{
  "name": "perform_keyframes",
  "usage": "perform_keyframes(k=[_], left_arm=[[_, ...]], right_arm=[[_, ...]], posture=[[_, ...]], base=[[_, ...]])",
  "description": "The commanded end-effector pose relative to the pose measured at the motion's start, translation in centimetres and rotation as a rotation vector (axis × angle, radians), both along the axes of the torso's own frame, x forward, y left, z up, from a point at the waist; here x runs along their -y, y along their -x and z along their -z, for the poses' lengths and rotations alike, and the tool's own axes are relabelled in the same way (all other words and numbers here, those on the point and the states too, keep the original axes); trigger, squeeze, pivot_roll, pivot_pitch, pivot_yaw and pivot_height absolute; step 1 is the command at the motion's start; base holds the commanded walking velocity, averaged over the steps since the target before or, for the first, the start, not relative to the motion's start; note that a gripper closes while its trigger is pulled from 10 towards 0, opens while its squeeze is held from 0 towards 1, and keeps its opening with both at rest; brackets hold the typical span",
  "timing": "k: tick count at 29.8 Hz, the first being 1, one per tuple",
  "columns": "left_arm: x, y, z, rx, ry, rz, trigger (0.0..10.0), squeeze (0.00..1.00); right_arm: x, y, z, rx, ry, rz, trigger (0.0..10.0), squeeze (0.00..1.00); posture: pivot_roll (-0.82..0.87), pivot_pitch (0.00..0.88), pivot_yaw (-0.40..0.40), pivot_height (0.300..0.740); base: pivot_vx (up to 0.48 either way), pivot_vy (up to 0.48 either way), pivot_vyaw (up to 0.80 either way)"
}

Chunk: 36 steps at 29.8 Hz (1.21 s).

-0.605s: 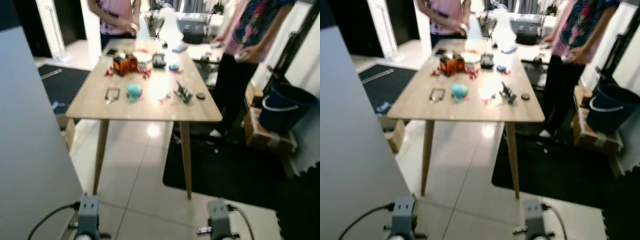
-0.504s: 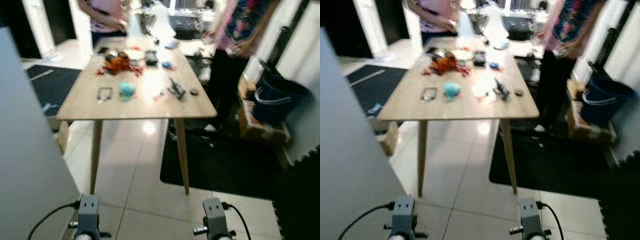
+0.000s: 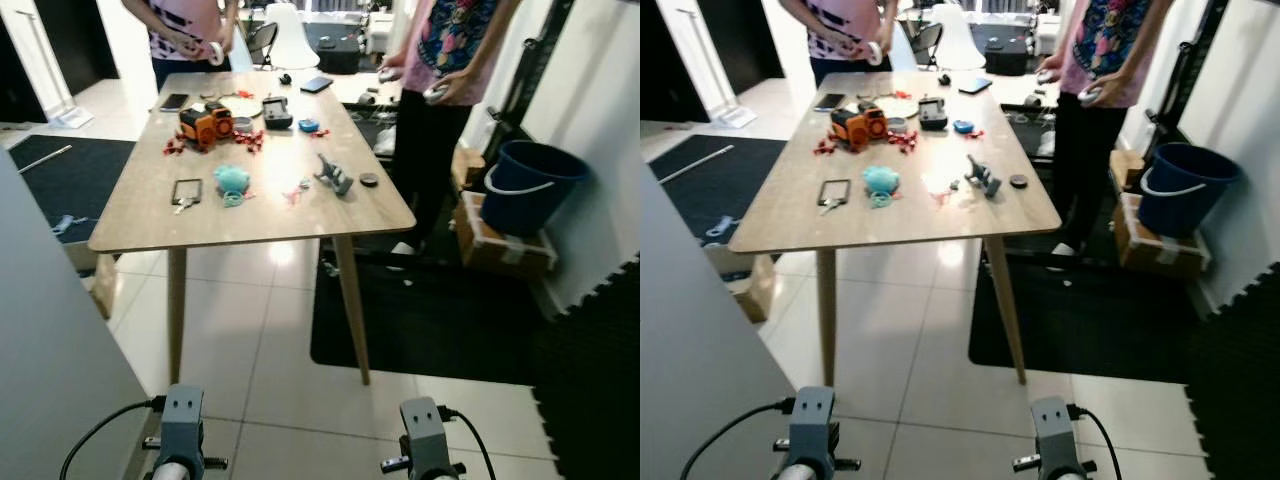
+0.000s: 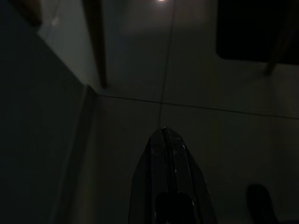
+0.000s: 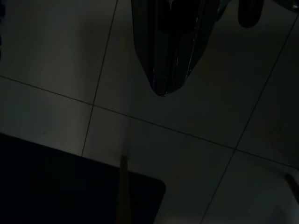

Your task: Hang keys on a hook

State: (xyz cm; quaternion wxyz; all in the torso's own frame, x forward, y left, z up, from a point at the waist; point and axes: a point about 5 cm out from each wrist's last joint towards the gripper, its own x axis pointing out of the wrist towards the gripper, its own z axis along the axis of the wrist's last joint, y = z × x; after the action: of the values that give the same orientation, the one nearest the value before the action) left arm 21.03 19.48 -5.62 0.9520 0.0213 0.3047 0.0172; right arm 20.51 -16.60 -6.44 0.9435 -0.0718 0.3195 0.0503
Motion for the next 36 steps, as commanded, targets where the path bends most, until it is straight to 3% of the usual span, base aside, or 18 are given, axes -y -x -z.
perform_keyframes(k=[1, 18, 36], left_arm=[[0.29, -0.18, -0.07, 0.006, 0.002, 0.007, 10.0, 0.0], [0.0, -0.42, -0.26, 0.013, -0.008, -0.002, 10.0, 0.02], [-0.42, -0.42, -0.34, 0.018, -0.004, -0.024, 10.0, 0.03]], right_arm=[[0.21, 0.2, 0.15, -0.012, 0.005, 0.012, 10.0, 0.0], [0.22, 0.27, 0.23, -0.019, -0.005, 0.046, 10.0, 0.0], [0.34, 0.43, 0.31, -0.023, -0.003, 0.051, 10.0, 0.0]], posture=[[0.02, 0.024, 0.02, 0.74], [0.03, 0.027, 0.028, 0.74], [0.03, 0.03, 0.026, 0.74]], base=[[0.0, 0.0, 0.0], [0.0, 0.0, 0.0], [0.272, 0.0, 0.0]])
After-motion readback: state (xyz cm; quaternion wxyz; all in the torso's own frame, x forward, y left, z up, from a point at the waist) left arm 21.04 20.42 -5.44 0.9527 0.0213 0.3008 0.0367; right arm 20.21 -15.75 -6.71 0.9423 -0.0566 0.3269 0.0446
